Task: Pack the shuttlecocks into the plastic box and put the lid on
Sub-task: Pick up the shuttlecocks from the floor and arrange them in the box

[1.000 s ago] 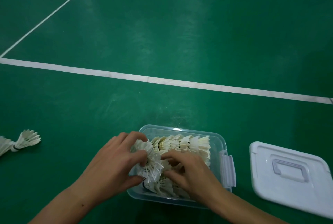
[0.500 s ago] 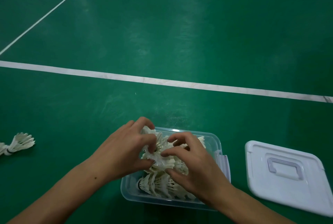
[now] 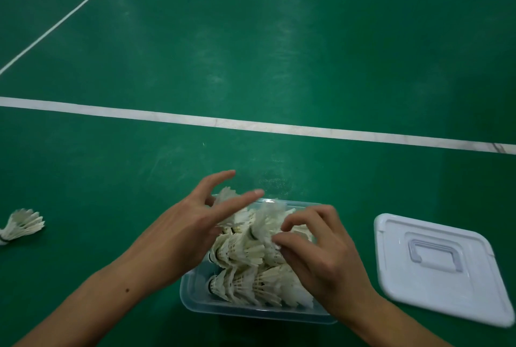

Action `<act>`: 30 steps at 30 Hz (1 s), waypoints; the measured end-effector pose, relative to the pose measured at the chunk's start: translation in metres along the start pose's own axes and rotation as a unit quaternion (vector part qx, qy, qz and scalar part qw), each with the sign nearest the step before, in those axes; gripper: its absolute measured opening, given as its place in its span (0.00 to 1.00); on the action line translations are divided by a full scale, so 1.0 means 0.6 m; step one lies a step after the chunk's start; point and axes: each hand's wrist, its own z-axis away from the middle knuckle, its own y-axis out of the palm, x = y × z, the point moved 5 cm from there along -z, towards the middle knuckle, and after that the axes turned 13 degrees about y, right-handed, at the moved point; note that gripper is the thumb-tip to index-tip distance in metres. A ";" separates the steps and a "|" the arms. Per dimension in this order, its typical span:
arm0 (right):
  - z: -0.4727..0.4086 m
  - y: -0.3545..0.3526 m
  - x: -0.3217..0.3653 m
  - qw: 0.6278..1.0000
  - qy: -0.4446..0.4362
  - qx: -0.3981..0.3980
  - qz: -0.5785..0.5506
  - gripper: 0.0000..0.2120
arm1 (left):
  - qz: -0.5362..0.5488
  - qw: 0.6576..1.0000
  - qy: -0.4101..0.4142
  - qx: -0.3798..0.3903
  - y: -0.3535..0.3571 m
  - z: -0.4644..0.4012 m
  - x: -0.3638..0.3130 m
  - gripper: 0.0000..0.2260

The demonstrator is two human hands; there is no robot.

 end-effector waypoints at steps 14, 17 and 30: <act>0.073 0.058 -0.007 0.959 0.231 0.118 -0.115 0.06 | 0.013 1.000 -0.016 0.014 0.075 0.046 0.015 0.44; 0.075 0.075 -0.007 0.953 0.264 0.141 -0.050 0.07 | 0.016 1.000 -0.015 0.009 0.075 0.042 0.014 0.44; 0.059 0.076 -0.005 0.891 0.327 0.295 -0.108 0.10 | 0.086 0.988 -0.071 -0.110 0.061 0.076 0.026 0.29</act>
